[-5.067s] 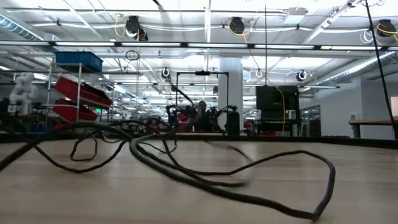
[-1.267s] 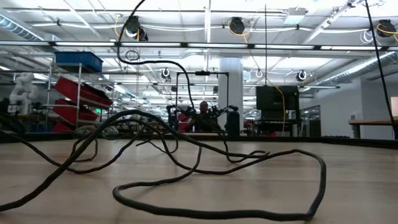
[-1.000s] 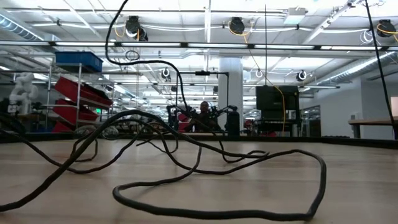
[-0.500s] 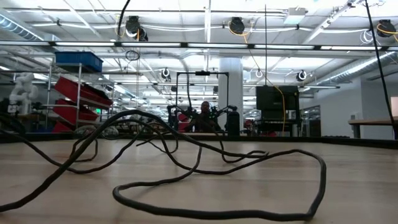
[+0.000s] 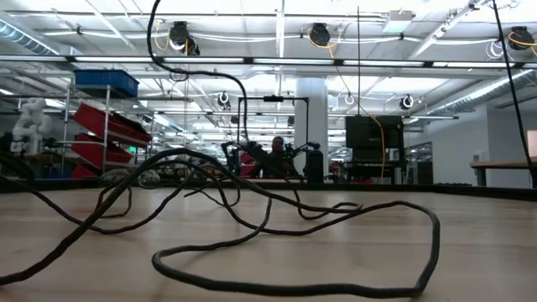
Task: Coil cords
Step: Coil the black wire onto the spool
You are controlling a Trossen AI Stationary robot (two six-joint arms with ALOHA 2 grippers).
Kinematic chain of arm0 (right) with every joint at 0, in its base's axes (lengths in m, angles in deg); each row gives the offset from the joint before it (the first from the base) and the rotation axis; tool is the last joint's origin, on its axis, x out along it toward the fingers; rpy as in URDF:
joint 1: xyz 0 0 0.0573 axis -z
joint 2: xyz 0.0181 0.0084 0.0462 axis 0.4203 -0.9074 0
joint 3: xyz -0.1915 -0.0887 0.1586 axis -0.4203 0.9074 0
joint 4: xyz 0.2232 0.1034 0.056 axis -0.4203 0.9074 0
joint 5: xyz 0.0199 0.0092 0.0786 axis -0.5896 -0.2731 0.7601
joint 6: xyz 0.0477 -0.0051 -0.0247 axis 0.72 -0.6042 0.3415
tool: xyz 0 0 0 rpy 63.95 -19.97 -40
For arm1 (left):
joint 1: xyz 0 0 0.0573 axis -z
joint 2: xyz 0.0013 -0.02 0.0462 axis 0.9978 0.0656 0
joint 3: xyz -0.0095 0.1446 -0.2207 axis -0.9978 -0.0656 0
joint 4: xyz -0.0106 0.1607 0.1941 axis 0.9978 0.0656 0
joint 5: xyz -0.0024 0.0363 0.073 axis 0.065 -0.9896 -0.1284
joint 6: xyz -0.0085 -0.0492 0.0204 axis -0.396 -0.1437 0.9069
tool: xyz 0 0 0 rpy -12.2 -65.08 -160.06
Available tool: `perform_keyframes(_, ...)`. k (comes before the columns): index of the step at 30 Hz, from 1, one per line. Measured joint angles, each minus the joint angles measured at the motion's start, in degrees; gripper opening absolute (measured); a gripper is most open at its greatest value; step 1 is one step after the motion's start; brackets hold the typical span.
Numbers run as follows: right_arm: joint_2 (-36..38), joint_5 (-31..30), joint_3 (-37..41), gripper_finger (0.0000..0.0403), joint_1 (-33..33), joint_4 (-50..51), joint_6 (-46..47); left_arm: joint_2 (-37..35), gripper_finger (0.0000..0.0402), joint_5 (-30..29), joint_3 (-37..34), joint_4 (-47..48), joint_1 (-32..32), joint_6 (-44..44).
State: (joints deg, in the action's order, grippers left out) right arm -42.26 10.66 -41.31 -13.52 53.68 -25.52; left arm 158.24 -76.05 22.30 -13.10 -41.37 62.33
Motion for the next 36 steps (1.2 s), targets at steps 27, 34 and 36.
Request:
perform_keyframes(27,0.0,0.0,0.0,0.0000,-0.5,-0.2,0.0,13.3,0.0114,-21.9,-2.2,-45.4,-3.5,28.5)
perform_keyframes(34,0.0,-0.3,0.0,0.0000,-1.8,-0.5,0.1,15.6,0.0114,-24.6,-2.2,-51.0,-6.1,22.8)
perform_keyframes(36,0.0,-0.3,0.0,0.0000,-1.9,-0.6,-0.2,15.5,0.0114,-24.5,-2.2,-51.7,-6.2,22.6)
